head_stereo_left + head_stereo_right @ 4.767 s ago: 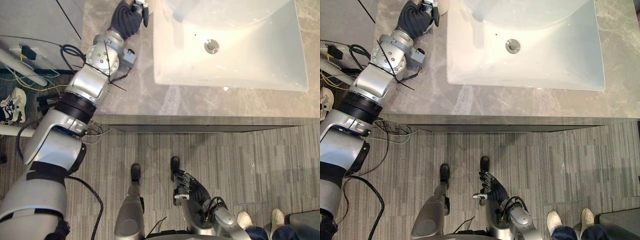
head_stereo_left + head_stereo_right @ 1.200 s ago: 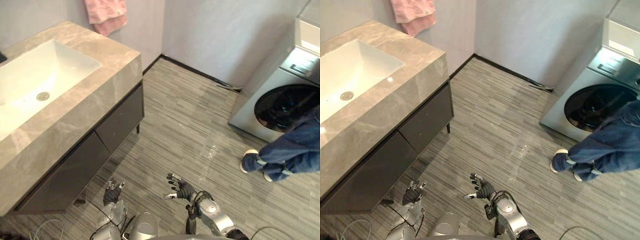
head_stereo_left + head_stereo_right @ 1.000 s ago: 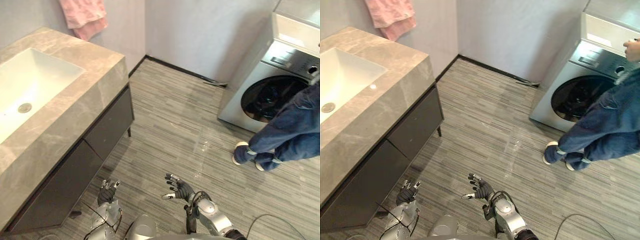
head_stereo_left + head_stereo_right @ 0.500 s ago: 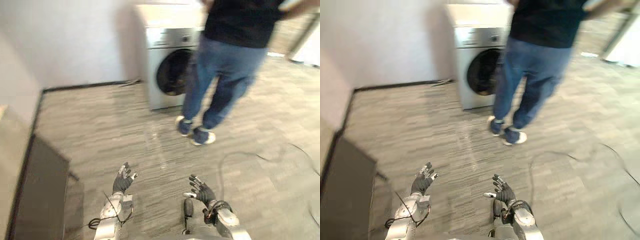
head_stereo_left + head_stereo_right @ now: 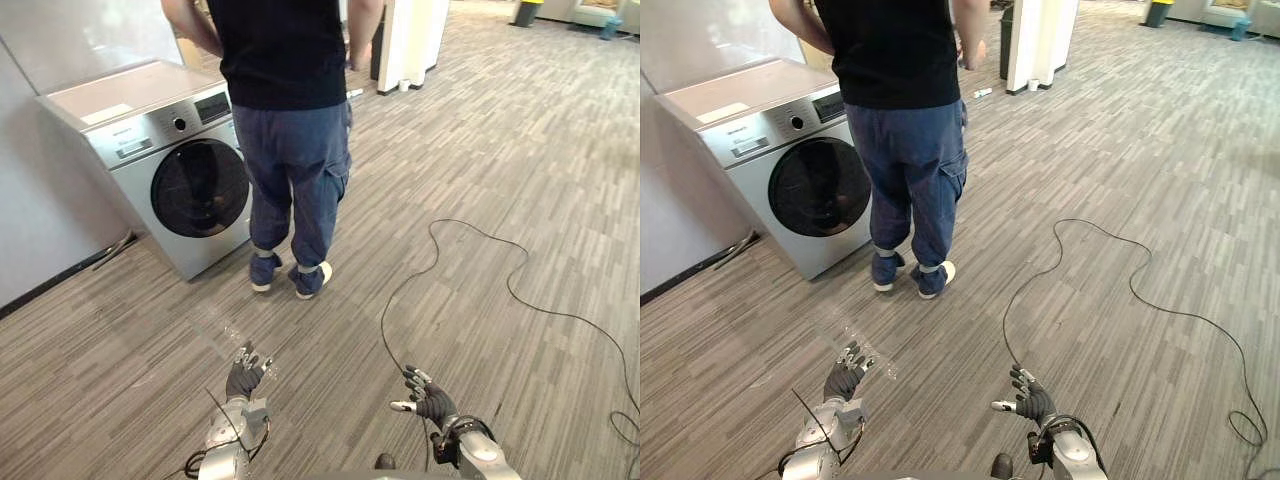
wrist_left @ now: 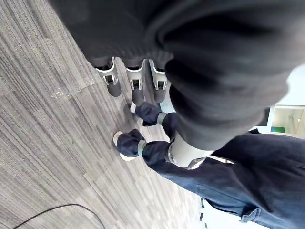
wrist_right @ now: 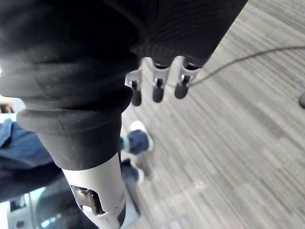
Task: Organize washtable
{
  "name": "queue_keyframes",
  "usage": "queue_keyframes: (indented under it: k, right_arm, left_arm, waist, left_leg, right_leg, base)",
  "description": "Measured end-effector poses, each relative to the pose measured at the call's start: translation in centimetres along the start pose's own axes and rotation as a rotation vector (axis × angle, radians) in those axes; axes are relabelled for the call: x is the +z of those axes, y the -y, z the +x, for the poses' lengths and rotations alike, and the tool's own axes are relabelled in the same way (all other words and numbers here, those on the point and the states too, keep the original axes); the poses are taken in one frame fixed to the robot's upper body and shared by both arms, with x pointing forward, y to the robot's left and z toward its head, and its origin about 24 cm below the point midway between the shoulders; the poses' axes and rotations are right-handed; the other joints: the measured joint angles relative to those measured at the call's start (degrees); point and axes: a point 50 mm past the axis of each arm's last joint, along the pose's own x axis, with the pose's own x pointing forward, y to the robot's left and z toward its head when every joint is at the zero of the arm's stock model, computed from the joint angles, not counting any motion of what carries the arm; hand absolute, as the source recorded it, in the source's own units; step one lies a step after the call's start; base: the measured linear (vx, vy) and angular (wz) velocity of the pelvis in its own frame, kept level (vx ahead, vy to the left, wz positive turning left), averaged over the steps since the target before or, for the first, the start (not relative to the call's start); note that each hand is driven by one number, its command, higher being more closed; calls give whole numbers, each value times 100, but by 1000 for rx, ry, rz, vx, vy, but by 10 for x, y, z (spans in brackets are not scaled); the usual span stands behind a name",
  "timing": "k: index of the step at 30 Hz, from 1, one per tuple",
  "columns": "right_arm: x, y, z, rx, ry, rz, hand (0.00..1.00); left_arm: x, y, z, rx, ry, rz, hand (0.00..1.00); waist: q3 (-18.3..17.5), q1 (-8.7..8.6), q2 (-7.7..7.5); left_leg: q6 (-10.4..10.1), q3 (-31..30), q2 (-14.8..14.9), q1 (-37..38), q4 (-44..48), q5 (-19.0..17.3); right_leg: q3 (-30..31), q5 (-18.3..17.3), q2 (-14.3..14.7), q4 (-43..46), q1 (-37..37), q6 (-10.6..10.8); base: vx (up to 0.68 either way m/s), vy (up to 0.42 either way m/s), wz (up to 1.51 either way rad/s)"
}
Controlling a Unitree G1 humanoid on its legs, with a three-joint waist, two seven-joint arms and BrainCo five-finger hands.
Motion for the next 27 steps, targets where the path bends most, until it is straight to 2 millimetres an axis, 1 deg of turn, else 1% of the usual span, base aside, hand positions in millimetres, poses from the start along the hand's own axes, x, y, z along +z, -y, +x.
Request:
queue_keyframes:
  k: [1,2,3,4,5,6,7,8,9,11,12,13,14,15,16,17,18,19,20,22,23,26,27]
  right_arm:
    - [-2,-3,0,8,-2,13,0]
    - [-1,-6,1,16,2,22,0]
    - [-1,-8,1,19,4,30,0]
    - [1,-10,2,22,12,40,0]
    - [3,-10,3,23,21,39,0]
    - [12,-10,8,25,48,49,0]
    - [18,-8,12,24,59,45,0]
    - [20,-9,17,27,56,52,0]
    - [17,-10,22,25,32,62,0]
    - [12,-12,21,25,13,75,0]
    - [5,-12,18,15,-5,101,0]
    - [1,-14,17,13,-18,118,0]
    - [-7,-19,14,16,-38,147,0]
    - [-15,-19,10,9,-64,163,0]
    - [-17,-20,9,9,-71,167,0]
    - [-19,-20,8,7,-78,172,0]
    - [-18,-20,9,6,-76,172,0]
    - [-16,-20,9,5,-69,172,0]
    - [-16,-20,10,5,-67,170,0]
    - [-15,-20,10,8,-67,168,0]
    - [-15,-22,11,15,-67,165,0]
    - [-14,-22,11,18,-67,159,0]
    - [-18,-40,19,74,-109,148,0]
  left_arm:
    - [-3,-6,-1,16,-13,4,0]
    - [-6,-12,-3,39,-23,-1,0]
    - [-8,-15,-4,47,-29,-6,0]
    - [-11,-16,-6,53,-37,-25,0]
    - [-13,-17,-7,55,-44,-27,0]
    - [-23,-15,-13,63,-72,-56,0]
    - [-27,-12,-14,48,-88,-61,0]
    - [-29,-13,-16,45,-94,-65,0]
    - [-27,-13,-15,43,-87,-73,0]
    - [-27,-12,-16,37,-88,-73,0]
    - [-26,-9,-15,19,-85,-67,0]
    - [-26,-11,-15,14,-86,-63,0]
    - [-29,-8,-16,5,-99,-78,0]
    - [-33,-7,-17,0,-117,-85,0]
    - [-31,-5,-16,-7,-112,-81,0]
    - [-33,-8,-16,-5,-121,-73,0]
    - [-34,-6,-16,-7,-125,-78,0]
    - [-38,-5,-17,-10,-147,-81,0]
    - [-37,-1,-15,-25,-149,-84,0]
    - [-35,1,-13,-33,-143,-82,0]
    - [-33,1,-11,-34,-137,-84,0]
    - [-28,3,-8,-47,-124,-83,0]
    - [-36,3,-11,-68,-158,-40,0]
  waist:
    - [25,-10,44]
    - [44,-20,-15]
    - [46,-32,-56]
    - [69,-66,-132]
    - [97,-79,-154]
    - [271,13,-120]
    - [481,92,-54]
    - [589,193,27]
    - [658,209,82]
    - [697,214,122]
    - [686,235,149]
    - [669,302,58]
    - [653,290,76]
    - [553,267,104]
    - [477,277,-8]
    - [392,336,-54]
    - [335,339,-120]
    - [328,313,-86]
    - [320,309,-75]
    - [305,331,-53]
    - [301,330,-53]
    - [242,324,-62]
    - [102,316,-494]
  left_leg:
    - [-79,138,80,-7,121,-129]
    - [-229,274,214,-61,431,-256]
    - [-230,230,239,-134,741,-259]
    - [-163,-108,290,-498,1467,-222]
    - [1,-407,333,-773,2009,-162]
    - [581,-1323,263,-1601,3585,202]
    - [513,-1852,118,-1768,4038,103]
    - [276,-2229,5,-1923,4125,-166]
    - [164,-2431,-46,-2191,3796,-378]
    - [165,-2514,-38,-2343,3256,-378]
    - [94,-2680,-42,-2286,2336,-314]
    - [145,-2480,-72,-2170,2164,-310]
    - [346,-2257,-80,-2008,1809,-205]
    - [350,-2248,-88,-1962,1617,-150]
    - [338,-2232,-174,-1923,1527,-132]
    - [351,-2130,-289,-1886,1409,-69]
    - [374,-2104,-313,-1850,1344,-40]
    - [391,-2109,-393,-1776,1165,46]
    - [425,-2092,-469,-1635,980,105]
    - [451,-2093,-530,-1534,809,151]
    - [484,-2091,-552,-1450,736,185]
    - [496,-2094,-641,-1202,500,262]
    - [827,-2056,-1247,-1057,9,558]
  right_leg:
    - [128,-23,84,-1,-42,28]
    - [287,-80,183,-2,-96,39]
    - [354,-90,208,0,-139,33]
    - [461,-86,234,1,-210,28]
    - [555,-86,275,15,-244,27]
    - [1079,17,366,109,-293,-146]
    - [1442,28,491,232,-295,-220]
    - [1726,14,581,255,-336,-240]
    - [1932,17,589,170,-412,-245]
    - [1950,18,556,46,-417,-244]
    - [1954,41,513,8,-472,-171]
    - [2002,113,428,4,-477,-30]
    - [2030,48,346,33,-482,142]
    - [1850,80,286,133,-443,89]
    - [1840,78,184,162,-371,94]
    - [1918,68,48,27,-315,254]
    - [1930,85,21,26,-322,289]
    - [1917,69,-51,27,-318,320]
    - [1915,45,-108,27,-320,357]
    - [1892,46,-146,27,-298,377]
    - [1885,55,-159,27,-266,391]
    - [1837,99,-219,25,-153,454]
    - [1425,133,-720,-5,-263,627]
  base:
    - [-93,56,-69]
    - [-95,44,-71]
    - [-56,15,-66]
    - [-19,-61,-50]
    - [28,-47,-124]
    - [6,10,-168]
    - [-18,107,-213]
    - [-103,145,-198]
    - [-102,112,-152]
    - [-92,121,-91]
    - [-56,155,-89]
    - [-10,186,-104]
    - [93,166,-53]
    - [155,168,-24]
    - [273,184,-10]
    - [238,132,-22]
    - [231,136,-15]
    - [141,108,-1]
    - [134,110,7]
    - [98,113,1]
    - [95,139,-1]
    - [53,106,-5]
    - [17,51,-3]
